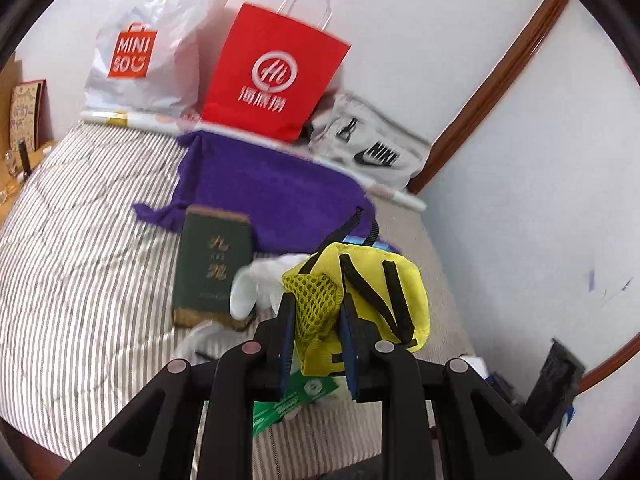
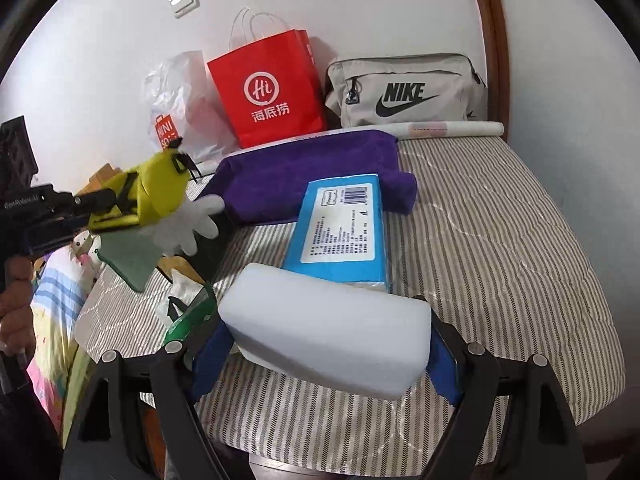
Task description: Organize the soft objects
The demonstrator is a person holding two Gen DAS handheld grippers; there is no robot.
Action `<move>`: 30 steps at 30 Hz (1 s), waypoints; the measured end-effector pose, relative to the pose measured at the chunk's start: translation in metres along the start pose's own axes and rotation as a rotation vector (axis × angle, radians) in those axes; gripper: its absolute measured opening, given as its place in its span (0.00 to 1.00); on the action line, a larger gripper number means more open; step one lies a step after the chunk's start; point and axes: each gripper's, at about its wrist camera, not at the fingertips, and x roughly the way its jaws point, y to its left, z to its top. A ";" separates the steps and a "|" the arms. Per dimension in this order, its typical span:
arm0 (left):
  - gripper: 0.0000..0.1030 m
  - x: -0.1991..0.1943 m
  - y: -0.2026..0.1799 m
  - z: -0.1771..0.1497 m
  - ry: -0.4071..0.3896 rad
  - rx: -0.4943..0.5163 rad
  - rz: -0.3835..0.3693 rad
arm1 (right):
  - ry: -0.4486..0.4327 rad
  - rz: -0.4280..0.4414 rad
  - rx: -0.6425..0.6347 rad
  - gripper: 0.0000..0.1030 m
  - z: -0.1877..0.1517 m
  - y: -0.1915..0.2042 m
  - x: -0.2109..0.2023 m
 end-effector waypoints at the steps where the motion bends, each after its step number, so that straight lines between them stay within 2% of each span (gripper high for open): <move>1: 0.19 0.005 0.003 -0.004 0.020 -0.006 0.012 | 0.001 0.002 -0.004 0.80 -0.001 0.001 0.000; 7: 0.20 0.048 0.029 -0.035 0.129 -0.047 0.064 | 0.021 0.009 -0.013 0.80 -0.005 0.006 0.007; 11: 0.21 0.069 0.033 -0.047 0.173 -0.056 0.031 | 0.040 0.013 -0.018 0.80 -0.007 0.009 0.015; 16: 0.24 0.093 0.019 -0.058 0.221 -0.021 -0.027 | 0.069 0.017 -0.027 0.80 -0.010 0.015 0.026; 19: 0.25 0.097 0.013 -0.059 0.220 0.011 -0.035 | 0.085 0.019 -0.034 0.80 -0.013 0.019 0.033; 22: 0.35 0.096 0.016 -0.060 0.233 0.006 -0.065 | 0.088 0.028 -0.035 0.80 -0.013 0.021 0.036; 24: 0.50 0.091 0.022 -0.060 0.230 -0.023 -0.098 | 0.084 0.043 -0.032 0.80 -0.013 0.023 0.036; 25: 0.52 0.086 0.026 -0.060 0.223 -0.032 -0.097 | 0.078 0.053 -0.030 0.80 -0.012 0.025 0.036; 30: 0.53 0.063 0.040 -0.053 0.116 -0.032 -0.038 | 0.073 0.100 -0.032 0.80 -0.010 0.037 0.044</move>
